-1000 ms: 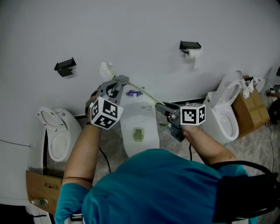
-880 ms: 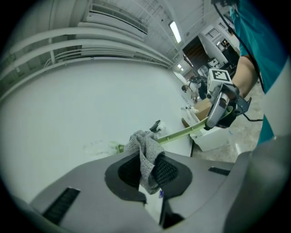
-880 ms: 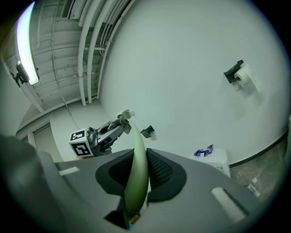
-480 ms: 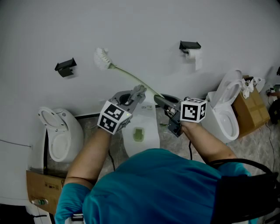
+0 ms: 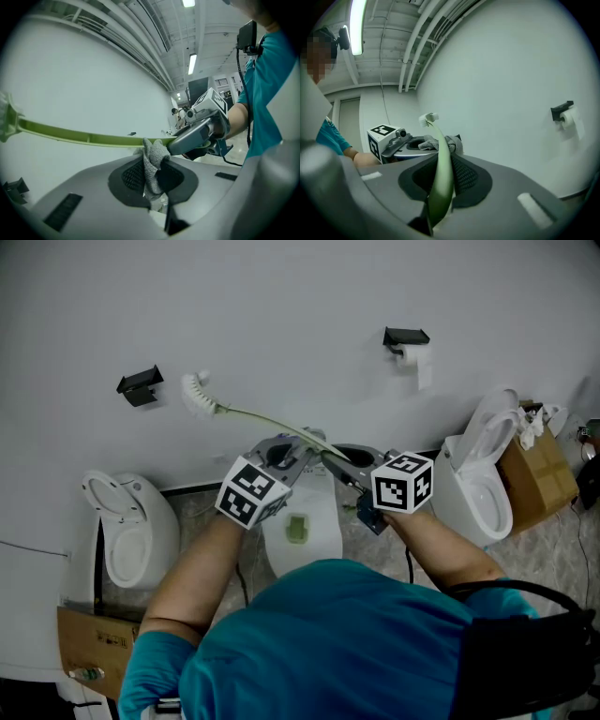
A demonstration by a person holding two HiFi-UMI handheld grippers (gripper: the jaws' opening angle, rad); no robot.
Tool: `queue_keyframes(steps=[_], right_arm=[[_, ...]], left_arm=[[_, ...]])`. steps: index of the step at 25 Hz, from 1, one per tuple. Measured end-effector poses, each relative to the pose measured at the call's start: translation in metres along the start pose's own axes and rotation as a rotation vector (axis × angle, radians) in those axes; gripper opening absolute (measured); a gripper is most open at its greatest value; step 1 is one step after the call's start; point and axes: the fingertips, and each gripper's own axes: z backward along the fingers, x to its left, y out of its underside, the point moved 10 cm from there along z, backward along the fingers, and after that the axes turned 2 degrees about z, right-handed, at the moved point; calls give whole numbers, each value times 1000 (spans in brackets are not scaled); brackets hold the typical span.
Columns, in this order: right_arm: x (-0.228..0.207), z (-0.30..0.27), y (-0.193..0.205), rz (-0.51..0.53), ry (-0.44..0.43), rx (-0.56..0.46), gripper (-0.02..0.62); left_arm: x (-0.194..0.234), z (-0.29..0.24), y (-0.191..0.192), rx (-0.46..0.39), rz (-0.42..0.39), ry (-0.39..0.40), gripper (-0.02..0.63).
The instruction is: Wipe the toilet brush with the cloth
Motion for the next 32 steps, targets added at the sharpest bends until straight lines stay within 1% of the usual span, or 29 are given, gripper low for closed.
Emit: queue_keyframes(steps=[5,10,32], right_arm=[[1,-1,3,48,20,15,60],[-1,0,4,59,29,20,60],[-6,7,7,90,48,33,60]], left_arm=[[2,3,6,-17,55,-5,37],[10,7,6,-42,104,-24,37],[32,26,7,-94,132,-100,37]])
